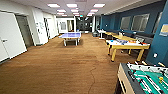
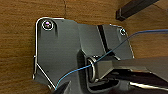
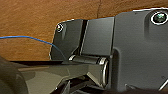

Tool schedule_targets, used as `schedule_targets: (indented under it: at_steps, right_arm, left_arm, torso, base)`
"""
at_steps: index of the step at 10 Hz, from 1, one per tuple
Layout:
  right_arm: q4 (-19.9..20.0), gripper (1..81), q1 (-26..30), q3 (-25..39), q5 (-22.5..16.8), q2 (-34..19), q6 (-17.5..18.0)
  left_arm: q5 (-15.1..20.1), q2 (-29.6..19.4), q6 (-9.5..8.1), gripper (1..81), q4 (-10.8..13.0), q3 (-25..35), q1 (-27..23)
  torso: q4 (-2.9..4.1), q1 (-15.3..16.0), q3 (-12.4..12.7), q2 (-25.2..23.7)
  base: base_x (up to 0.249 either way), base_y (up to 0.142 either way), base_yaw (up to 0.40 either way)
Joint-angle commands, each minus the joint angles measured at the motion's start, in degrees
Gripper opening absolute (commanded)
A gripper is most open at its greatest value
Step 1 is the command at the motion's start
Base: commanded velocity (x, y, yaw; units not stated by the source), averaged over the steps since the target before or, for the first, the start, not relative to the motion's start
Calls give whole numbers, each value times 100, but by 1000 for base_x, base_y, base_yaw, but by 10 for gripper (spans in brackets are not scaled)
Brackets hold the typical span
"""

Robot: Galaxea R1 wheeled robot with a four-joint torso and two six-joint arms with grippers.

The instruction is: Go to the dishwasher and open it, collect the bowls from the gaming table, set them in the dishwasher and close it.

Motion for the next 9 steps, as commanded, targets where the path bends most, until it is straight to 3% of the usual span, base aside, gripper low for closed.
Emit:
schedule_targets:
  at_steps: [1, 9]
  right_arm:
    - [-85, 811, 243, 39, -196, -19, -6]
    - [-94, 811, 199, 65, -187, -28, -6]
  left_arm:
    - [227, -114, 33, 811, 5, 62, -187]
    - [236, -88, 33, 811, 13, 62, -178]
  torso:
    - [-2, 0, 0, 2]
    - [-2, -9, 0, -4]
  base:
    - [133, 0, 0]
    - [134, 0, 0]
